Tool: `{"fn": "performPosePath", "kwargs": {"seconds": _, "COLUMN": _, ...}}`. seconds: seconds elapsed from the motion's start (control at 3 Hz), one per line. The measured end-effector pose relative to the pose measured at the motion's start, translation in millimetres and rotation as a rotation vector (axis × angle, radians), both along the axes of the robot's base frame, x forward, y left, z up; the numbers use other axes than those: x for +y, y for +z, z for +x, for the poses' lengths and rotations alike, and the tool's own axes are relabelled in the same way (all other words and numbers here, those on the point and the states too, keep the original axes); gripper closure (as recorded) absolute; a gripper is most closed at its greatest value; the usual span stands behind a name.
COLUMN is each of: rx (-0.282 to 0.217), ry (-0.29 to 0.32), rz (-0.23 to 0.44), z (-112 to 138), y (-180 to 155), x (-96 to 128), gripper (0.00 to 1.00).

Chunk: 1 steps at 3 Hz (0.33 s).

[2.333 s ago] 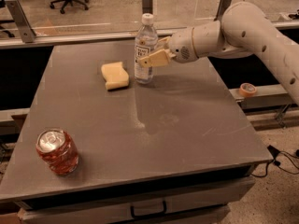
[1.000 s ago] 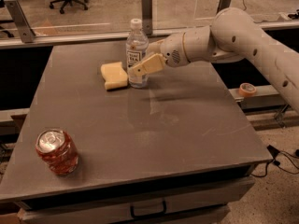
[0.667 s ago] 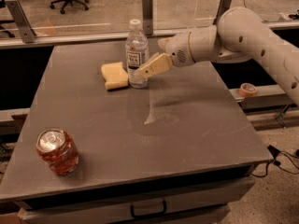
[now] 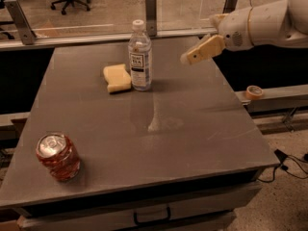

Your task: Move blue plastic bottle near sponge

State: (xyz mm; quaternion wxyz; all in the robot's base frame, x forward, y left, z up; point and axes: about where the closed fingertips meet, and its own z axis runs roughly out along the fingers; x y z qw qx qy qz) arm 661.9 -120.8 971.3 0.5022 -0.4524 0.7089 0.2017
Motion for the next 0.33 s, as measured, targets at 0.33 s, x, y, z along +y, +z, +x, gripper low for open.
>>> {"fn": "performPosePath", "kwargs": {"seconds": 0.33, "rx": -0.142, "ry": -0.146, "rz": -0.057, "z": -25.6, "y": 73.4, "x": -85.2, "gripper": 0.0}}
